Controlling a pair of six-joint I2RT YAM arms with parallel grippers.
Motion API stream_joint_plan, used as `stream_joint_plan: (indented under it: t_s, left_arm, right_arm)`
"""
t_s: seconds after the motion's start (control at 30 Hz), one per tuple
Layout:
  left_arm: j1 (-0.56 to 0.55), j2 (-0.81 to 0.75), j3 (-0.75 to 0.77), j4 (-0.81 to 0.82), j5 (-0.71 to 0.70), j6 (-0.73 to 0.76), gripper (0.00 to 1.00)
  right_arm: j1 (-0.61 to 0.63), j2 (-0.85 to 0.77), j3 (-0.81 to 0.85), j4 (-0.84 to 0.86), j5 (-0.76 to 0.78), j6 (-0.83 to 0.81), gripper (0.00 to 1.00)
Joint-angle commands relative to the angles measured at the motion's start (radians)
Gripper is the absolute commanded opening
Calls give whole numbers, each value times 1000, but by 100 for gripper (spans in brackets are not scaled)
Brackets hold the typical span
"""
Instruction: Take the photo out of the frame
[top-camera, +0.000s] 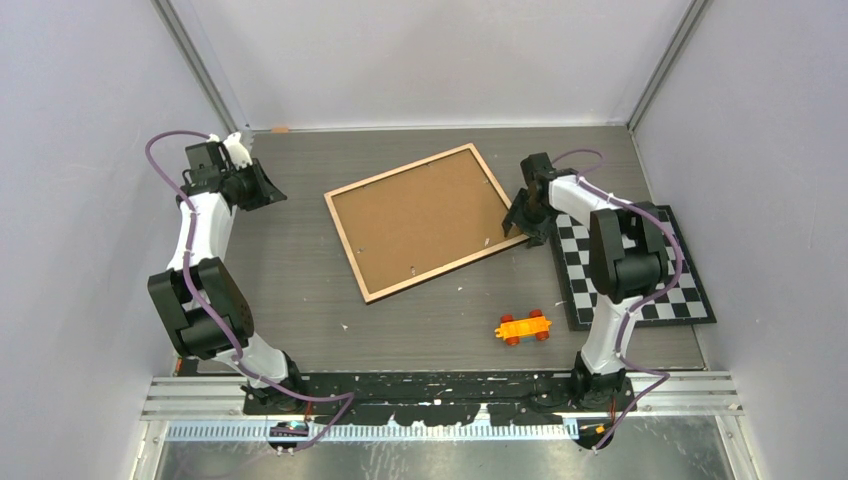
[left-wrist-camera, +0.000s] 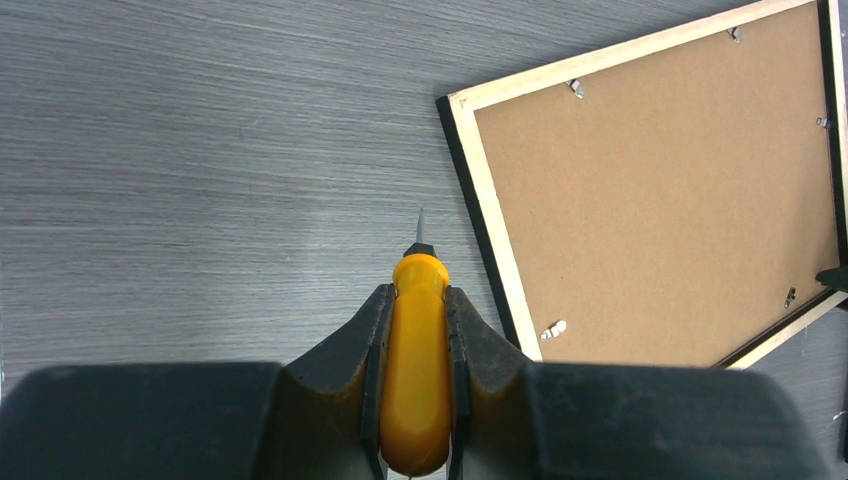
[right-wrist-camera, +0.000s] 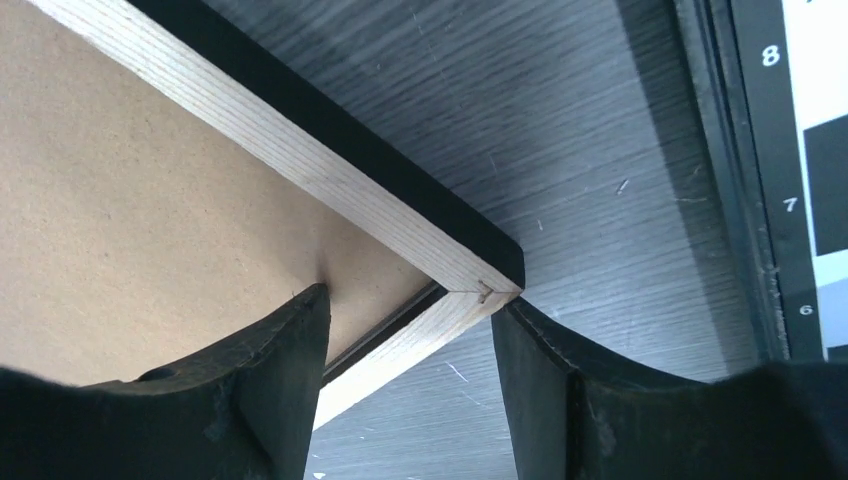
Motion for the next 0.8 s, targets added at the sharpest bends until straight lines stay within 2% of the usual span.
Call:
stream_joint_plan:
  t_s: [0.0,0.07,0.27,0.33,0.4,0.53,0.63,0.7,0.77]
  left_arm:
    - [-6,-24,50,10,-21,-8,0]
    - [-6,-24,56,5,-29,-6,0]
    - [-7,-21,66,-1,-50,-5,0]
    - [-6,-18,73,-5,-52,-5,0]
    - [-6,-14,76,-6,-54,-5,0]
    - [-8,-13,78,-14,-55,7,0]
    - [-7,-18,72,-18,-61,11,0]
    - [-8,-24,60,-19,-61,11,0]
    - [-8,-27,49,-17,-57,15,0]
  right_arm:
    - [-1,56,68,6,8,63,63]
    - [3,78,69,-9,9,69,61]
    - [41,85,18,-16,-16,47,38]
    - [54,93,32,-21,-39,-41,29]
    - [77,99,38,-41,49,-144,24]
    - [78,70,-65,-32,42,-309,20]
    - [74,33,-114,12,58,-373,20]
    - [64,61,-54,28,76,-379,20]
    - [57,136,78,9,84,-368,19]
